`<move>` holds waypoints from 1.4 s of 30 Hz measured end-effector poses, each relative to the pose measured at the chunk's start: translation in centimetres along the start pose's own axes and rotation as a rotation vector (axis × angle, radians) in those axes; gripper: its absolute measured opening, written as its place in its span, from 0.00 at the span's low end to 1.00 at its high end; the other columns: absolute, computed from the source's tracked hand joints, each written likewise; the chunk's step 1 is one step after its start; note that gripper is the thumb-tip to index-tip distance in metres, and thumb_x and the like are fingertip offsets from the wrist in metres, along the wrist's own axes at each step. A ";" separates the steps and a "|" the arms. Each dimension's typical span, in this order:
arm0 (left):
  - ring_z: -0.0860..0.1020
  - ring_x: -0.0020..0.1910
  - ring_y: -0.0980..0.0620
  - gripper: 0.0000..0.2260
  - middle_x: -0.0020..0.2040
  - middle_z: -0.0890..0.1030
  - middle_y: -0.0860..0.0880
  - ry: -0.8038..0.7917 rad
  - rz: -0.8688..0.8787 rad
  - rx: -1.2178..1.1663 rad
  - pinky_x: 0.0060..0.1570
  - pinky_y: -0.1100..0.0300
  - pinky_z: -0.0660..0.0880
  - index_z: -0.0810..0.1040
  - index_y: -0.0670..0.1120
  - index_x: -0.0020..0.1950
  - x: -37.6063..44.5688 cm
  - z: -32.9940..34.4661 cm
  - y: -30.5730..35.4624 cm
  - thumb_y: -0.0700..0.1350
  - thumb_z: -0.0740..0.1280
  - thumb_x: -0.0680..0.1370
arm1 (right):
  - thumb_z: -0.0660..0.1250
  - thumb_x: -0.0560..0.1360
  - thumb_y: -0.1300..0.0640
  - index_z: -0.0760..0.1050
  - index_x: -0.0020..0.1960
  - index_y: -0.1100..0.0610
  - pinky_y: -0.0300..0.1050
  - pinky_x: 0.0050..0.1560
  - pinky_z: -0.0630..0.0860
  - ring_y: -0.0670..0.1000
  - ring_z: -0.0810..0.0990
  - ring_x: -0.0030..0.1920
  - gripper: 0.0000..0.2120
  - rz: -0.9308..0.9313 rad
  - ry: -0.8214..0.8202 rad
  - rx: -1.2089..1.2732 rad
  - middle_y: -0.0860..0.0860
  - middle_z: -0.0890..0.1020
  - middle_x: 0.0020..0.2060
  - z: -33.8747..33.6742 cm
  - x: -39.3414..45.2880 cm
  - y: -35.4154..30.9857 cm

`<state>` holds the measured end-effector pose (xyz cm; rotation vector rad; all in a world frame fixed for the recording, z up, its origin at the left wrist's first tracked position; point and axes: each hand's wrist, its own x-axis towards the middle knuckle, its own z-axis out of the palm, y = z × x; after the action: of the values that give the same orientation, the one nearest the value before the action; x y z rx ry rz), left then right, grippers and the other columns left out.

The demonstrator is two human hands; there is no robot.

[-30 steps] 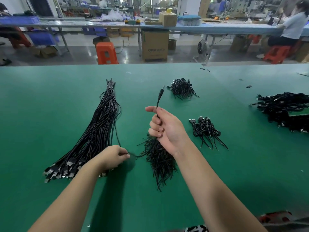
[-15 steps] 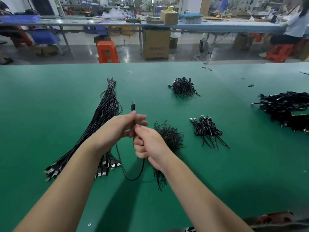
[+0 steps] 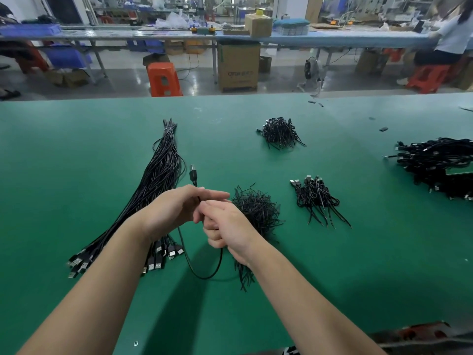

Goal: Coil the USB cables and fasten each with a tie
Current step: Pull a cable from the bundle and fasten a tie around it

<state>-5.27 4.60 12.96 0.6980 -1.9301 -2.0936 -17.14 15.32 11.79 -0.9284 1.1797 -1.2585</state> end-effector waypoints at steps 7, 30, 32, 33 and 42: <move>0.81 0.58 0.40 0.24 0.62 0.80 0.36 0.187 0.215 -0.257 0.54 0.53 0.80 0.78 0.36 0.63 0.9 0.0 0.3 0.44 0.46 0.82 | 0.56 0.84 0.52 0.69 0.38 0.54 0.35 0.21 0.52 0.43 0.54 0.23 0.16 0.142 -0.090 0.325 0.47 0.57 0.28 0.5 -0.3 1.4; 0.78 0.64 0.39 0.26 0.63 0.81 0.38 0.264 0.269 -0.212 0.61 0.45 0.72 0.82 0.40 0.61 0.0 -0.9 -0.7 0.47 0.47 0.80 | 0.58 0.84 0.48 0.79 0.56 0.59 0.43 0.36 0.77 0.47 0.75 0.29 0.17 0.100 -0.161 0.364 0.51 0.80 0.35 1.7 -0.4 3.0; 0.78 0.64 0.41 0.26 0.63 0.81 0.41 0.276 0.257 -0.121 0.63 0.45 0.72 0.81 0.41 0.63 0.0 -0.6 -1.2 0.48 0.47 0.80 | 0.60 0.84 0.51 0.78 0.55 0.59 0.41 0.33 0.74 0.46 0.70 0.27 0.14 0.046 -0.137 0.322 0.50 0.78 0.33 1.1 0.0 2.0; 0.78 0.64 0.42 0.26 0.63 0.81 0.41 0.273 0.255 -0.082 0.63 0.47 0.72 0.81 0.41 0.63 -0.1 -0.5 -1.4 0.48 0.47 0.80 | 0.60 0.84 0.52 0.76 0.54 0.60 0.40 0.31 0.73 0.45 0.68 0.26 0.12 0.026 -0.132 0.304 0.49 0.77 0.33 0.9 0.1 1.6; 0.78 0.64 0.43 0.26 0.57 0.83 0.37 0.186 0.176 -0.085 0.66 0.53 0.67 0.83 0.40 0.62 -0.3 0.1 -2.0 0.50 0.50 0.79 | 0.59 0.85 0.58 0.78 0.44 0.57 0.35 0.25 0.57 0.43 0.59 0.24 0.13 -0.061 0.017 0.238 0.47 0.68 0.28 0.9 0.4 1.7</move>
<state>-4.71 5.04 11.03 0.6546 -1.7257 -1.9201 -15.97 15.01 10.25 -0.7831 0.9946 -1.4236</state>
